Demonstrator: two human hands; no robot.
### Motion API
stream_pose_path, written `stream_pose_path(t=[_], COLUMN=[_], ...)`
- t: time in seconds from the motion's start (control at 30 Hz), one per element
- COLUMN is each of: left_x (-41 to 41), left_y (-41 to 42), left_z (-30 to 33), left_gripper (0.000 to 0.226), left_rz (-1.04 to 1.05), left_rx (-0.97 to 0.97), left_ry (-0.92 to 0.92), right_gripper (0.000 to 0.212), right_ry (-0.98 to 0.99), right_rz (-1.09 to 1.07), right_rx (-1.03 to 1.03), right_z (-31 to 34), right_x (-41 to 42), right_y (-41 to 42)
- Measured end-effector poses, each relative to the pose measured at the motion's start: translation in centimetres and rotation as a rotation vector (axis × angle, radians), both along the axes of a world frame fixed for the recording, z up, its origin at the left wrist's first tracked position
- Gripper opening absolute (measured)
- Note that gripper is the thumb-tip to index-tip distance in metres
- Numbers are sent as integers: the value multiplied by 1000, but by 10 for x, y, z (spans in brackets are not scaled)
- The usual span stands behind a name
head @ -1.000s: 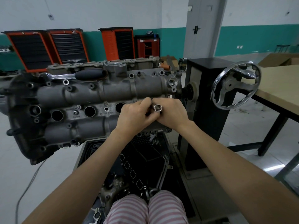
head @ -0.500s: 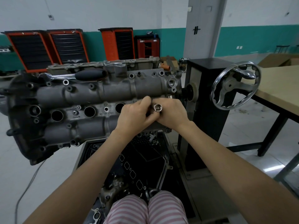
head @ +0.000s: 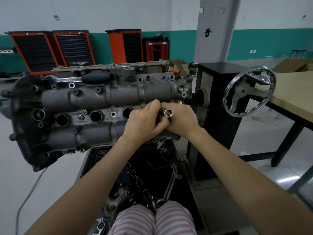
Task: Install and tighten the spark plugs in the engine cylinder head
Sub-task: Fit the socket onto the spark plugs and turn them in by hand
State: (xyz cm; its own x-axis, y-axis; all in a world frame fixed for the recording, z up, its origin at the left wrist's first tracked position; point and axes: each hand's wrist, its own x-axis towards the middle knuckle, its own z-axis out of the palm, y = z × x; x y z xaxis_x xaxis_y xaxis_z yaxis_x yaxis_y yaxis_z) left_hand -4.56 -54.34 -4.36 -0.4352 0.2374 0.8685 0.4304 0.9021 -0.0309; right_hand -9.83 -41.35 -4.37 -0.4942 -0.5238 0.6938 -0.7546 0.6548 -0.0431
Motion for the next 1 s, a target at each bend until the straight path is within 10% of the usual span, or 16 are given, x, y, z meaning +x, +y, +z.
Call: stream_pose_path(t=[1.0], left_x=[-1], left_y=[-3], left_z=[-1], left_gripper=[34], left_rz=[-33], left_rx=[15], left_ry=[-3], right_gripper=[19], right_ry=[-24], right_rz=[16], right_rx=[-50], right_z=[1], right_x=[3], right_y=[0])
